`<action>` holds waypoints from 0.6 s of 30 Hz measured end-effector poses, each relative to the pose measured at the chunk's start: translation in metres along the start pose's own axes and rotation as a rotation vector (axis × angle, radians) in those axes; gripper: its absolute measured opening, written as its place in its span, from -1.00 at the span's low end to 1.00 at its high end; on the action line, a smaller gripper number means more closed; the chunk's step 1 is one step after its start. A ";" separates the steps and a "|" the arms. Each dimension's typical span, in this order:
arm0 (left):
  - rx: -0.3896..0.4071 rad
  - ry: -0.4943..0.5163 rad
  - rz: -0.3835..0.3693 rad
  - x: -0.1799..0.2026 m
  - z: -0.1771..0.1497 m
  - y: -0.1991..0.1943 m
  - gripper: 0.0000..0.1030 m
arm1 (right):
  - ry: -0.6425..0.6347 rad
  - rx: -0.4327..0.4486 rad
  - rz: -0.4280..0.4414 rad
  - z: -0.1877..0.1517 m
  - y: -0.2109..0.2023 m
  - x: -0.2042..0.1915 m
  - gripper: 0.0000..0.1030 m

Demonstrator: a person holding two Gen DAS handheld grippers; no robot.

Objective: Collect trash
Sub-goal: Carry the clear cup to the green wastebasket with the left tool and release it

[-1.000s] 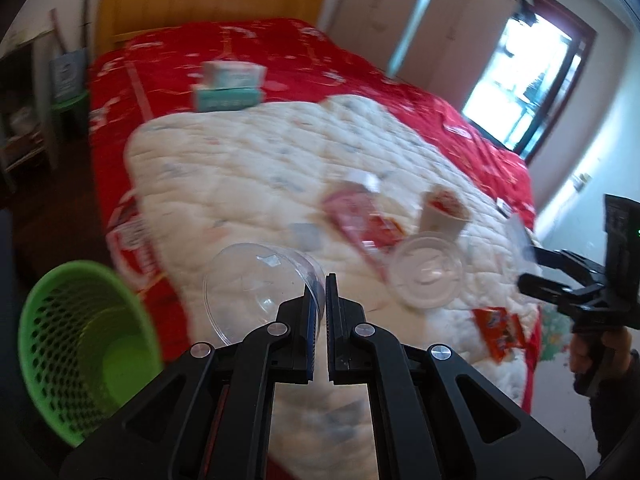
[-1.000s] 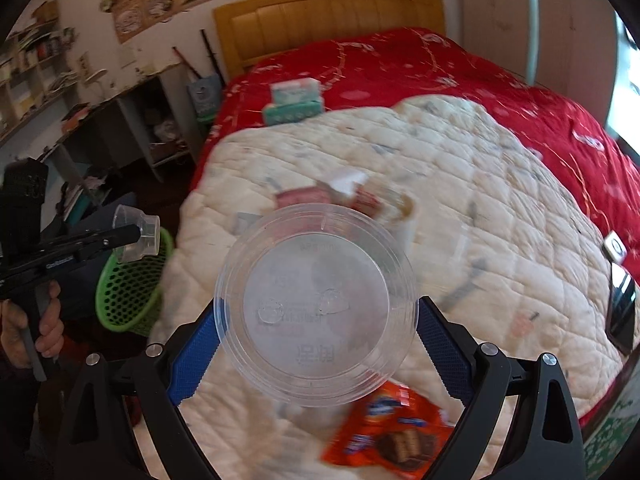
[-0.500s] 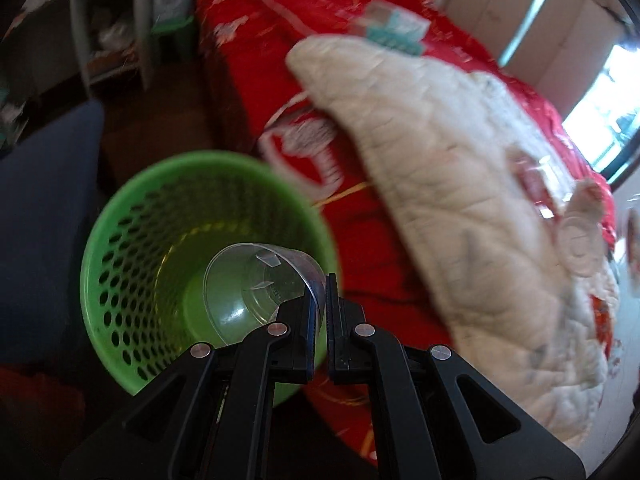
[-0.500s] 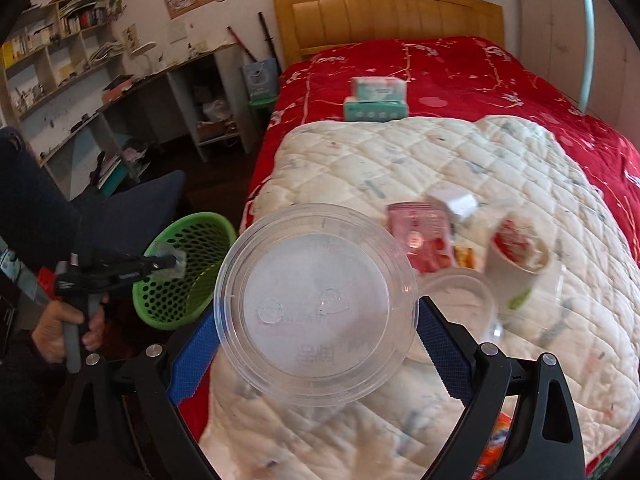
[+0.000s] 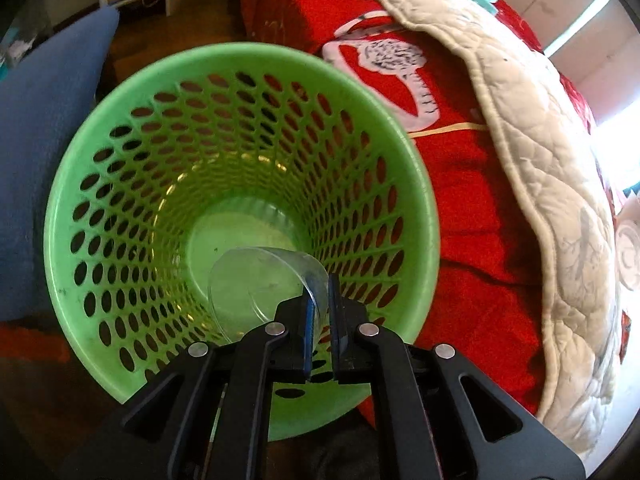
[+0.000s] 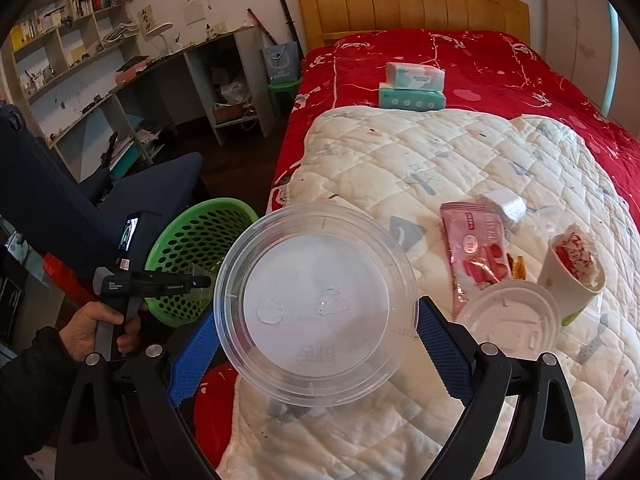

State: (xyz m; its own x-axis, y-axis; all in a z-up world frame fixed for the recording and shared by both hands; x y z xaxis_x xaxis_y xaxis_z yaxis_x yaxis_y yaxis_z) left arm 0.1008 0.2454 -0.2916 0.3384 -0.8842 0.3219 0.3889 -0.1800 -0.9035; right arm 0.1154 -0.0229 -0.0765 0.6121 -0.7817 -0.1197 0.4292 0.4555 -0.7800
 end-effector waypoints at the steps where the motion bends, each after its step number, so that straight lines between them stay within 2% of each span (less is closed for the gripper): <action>1: 0.001 -0.006 -0.001 -0.001 -0.001 0.000 -0.68 | -0.003 -0.001 0.001 0.000 0.002 -0.002 0.75; 3: 0.013 -0.014 0.000 -0.003 -0.002 -0.003 -0.40 | -0.008 -0.004 0.006 0.001 0.003 -0.005 0.75; 4: 0.020 -0.022 -0.008 -0.004 -0.003 -0.006 -0.15 | -0.010 -0.003 0.007 0.002 0.003 -0.007 0.75; 5: 0.029 -0.023 -0.007 -0.004 -0.003 -0.008 -0.12 | -0.011 -0.002 0.008 0.002 0.004 -0.008 0.75; 11: 0.059 -0.035 0.003 -0.008 -0.003 -0.024 -0.12 | -0.022 0.001 0.025 0.005 0.006 -0.016 0.75; 18: 0.160 -0.046 0.037 -0.013 -0.014 -0.074 -0.12 | -0.048 -0.012 0.044 0.007 0.015 -0.034 0.75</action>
State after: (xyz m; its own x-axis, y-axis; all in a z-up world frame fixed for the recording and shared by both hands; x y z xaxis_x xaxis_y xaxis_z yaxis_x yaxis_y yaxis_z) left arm 0.0554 0.2639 -0.2328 0.3920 -0.8678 0.3053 0.5059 -0.0738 -0.8594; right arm 0.1058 0.0135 -0.0801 0.6614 -0.7395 -0.1250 0.3930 0.4837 -0.7821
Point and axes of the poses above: each gripper's, at about its wrist camera, not at the fingertips, and y roughly the way its jaws point, x to its right, z to its top, the point moved 6 cm from there along y, roughly the way its jaws point, and after that the axes turned 3 degrees about -z, right-handed, at the moved point
